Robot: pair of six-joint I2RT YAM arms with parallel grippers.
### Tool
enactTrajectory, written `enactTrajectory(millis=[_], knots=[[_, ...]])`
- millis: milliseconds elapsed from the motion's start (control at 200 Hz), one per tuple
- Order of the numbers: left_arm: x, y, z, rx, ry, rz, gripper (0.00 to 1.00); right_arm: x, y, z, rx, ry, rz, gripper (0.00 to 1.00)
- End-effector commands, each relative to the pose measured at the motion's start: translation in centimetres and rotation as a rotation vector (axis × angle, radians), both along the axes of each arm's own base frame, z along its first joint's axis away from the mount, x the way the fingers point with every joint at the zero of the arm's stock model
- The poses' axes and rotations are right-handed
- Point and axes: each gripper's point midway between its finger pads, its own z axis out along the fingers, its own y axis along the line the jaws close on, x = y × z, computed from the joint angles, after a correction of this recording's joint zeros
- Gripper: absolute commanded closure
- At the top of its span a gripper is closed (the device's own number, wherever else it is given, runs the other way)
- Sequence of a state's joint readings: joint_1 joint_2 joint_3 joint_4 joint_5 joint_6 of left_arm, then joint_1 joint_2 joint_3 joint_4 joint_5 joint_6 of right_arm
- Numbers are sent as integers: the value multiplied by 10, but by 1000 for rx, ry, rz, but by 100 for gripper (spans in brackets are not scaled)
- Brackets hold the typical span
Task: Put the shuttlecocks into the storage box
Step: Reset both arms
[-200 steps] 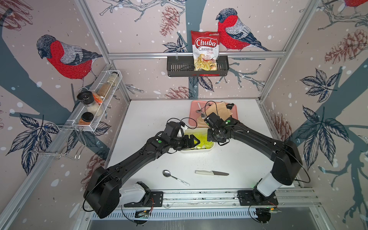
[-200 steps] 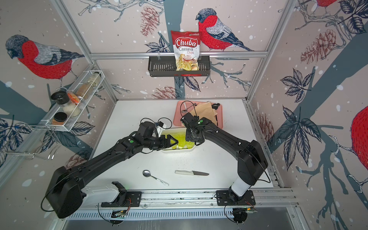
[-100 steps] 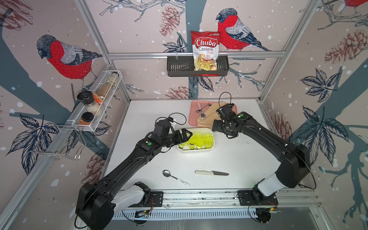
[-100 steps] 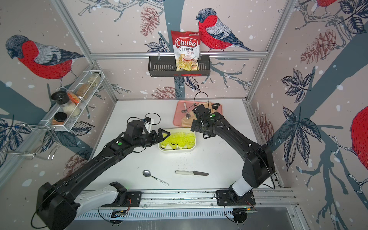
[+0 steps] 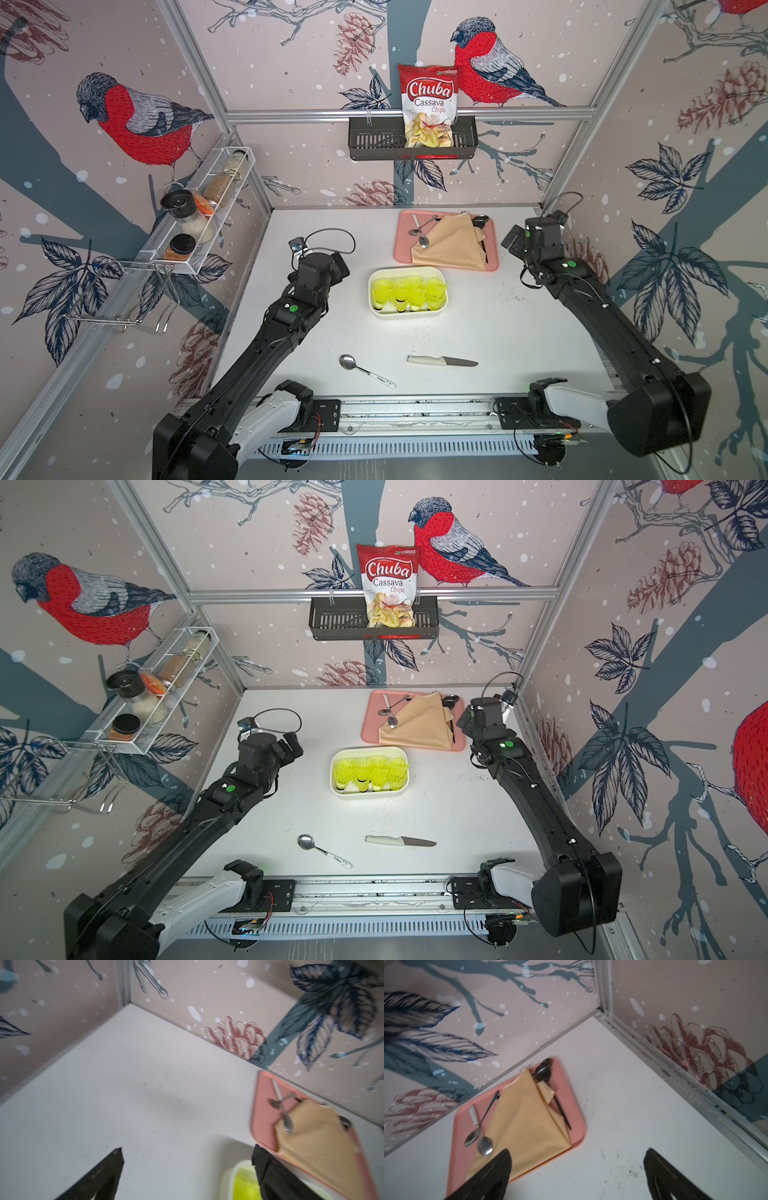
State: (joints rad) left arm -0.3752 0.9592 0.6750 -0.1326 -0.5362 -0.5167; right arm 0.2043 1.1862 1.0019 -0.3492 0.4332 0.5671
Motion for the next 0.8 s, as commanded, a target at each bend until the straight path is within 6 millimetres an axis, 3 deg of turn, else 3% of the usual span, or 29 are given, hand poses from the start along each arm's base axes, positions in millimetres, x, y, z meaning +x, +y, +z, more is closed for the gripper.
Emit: enactTrajectory(millis=[0, 65, 145, 390, 540, 575, 625, 710, 795], knots=[[-3, 55, 39, 247, -286, 234, 1, 17, -29, 29, -90, -248, -53, 0], [-5, 74, 29, 269, -324, 277, 1, 13, -38, 10, -220, -242, -49, 0], [2, 89, 4, 261, -283, 264, 1, 5, -49, -17, -326, -210, -75, 0], [23, 87, -68, 314, -180, 163, 1, -7, -54, -100, -363, -123, -30, 0], [52, 80, -67, 321, -218, 90, 1, 0, -56, -104, -307, -243, 16, 0], [57, 82, -78, 304, -187, 86, 0, 3, -57, -103, -291, -274, 29, 0], [60, 82, -79, 298, -189, 79, 0, 6, -58, -100, -273, -314, 43, 0], [49, 78, -77, 292, -225, 43, 0, 12, -59, -108, -242, -316, 74, 0], [21, 74, -77, 285, -312, 22, 0, 15, -40, -108, -258, -318, 171, 0]])
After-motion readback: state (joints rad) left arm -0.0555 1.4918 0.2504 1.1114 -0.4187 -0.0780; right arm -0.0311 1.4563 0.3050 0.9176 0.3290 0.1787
